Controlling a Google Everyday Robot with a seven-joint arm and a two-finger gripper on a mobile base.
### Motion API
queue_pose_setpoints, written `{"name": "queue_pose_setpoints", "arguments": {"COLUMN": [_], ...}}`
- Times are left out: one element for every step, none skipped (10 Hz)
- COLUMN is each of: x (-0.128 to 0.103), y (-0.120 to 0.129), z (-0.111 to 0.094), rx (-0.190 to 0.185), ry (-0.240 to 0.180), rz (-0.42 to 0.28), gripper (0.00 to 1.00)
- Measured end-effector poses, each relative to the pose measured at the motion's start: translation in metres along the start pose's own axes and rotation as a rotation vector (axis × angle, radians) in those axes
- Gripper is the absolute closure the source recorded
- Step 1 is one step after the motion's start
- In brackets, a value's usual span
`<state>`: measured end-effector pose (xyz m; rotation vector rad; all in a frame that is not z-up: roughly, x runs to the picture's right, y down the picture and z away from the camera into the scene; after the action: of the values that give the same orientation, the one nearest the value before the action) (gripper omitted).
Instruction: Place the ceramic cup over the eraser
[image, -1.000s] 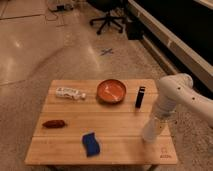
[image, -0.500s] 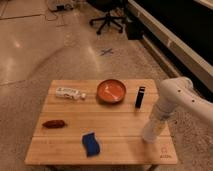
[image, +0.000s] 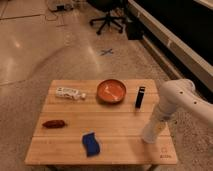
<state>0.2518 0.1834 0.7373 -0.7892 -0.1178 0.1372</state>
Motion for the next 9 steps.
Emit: {"name": "queue_pose_setpoints", "arguments": {"x": [0.0,0.0,0.001,0.0,0.0,-0.002,-0.003,-0.005,-0.009], "y": [-0.002,-0.005,-0.01,-0.016,-0.023,-0.032,-0.04,-0.05,-0.063], "z": [-0.004,-0.011,-0.022,-0.032,-0.042,-0.055,-0.065,-0.075,-0.091], "rx": [0.005,0.011,0.022,0.031,0.04,0.05,0.057,0.071,0.091], "ry": [-0.007,-0.009,-0.01,-0.009,-0.007,-0.004,0.0,0.002,0.008], "rz": [0.006,0.008,0.006,0.002,-0.003,-0.01,-0.015,-0.02,-0.03], "gripper": [1.0,1.0,1.0,1.0,1.0,1.0,1.0,1.0,1.0]}}
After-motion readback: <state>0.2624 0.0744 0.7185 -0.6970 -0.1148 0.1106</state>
